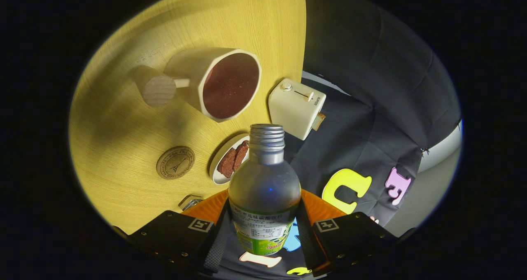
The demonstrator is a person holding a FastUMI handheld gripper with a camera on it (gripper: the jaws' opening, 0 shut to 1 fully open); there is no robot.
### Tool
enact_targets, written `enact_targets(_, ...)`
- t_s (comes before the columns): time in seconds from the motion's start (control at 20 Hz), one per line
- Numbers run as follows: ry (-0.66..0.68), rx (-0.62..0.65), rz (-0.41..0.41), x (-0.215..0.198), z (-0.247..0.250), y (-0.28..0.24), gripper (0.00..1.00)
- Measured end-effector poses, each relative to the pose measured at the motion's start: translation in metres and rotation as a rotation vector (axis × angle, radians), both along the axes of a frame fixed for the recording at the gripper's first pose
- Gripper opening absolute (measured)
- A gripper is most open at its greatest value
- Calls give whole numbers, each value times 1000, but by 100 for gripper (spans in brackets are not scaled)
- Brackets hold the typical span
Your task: Take the bottle from table, then pour the juice into the cup, finally place the bottle on the coaster
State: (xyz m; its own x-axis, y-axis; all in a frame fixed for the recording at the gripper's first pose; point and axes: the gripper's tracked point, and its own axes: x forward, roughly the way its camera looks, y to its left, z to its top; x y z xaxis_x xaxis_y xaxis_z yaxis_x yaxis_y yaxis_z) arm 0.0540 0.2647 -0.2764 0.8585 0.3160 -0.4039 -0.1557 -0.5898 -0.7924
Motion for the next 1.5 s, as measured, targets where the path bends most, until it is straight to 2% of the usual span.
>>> enact_targets(0.55,40,210,-69,-6,5,-3,75)
enact_targets(0.95,65,524,-184,-10,24,-18,75)
enact_targets(1.1,90,688,-264,-14,29,-33,75)
enact_targets(1.5,223,999,-429,-26,29,-54,75)
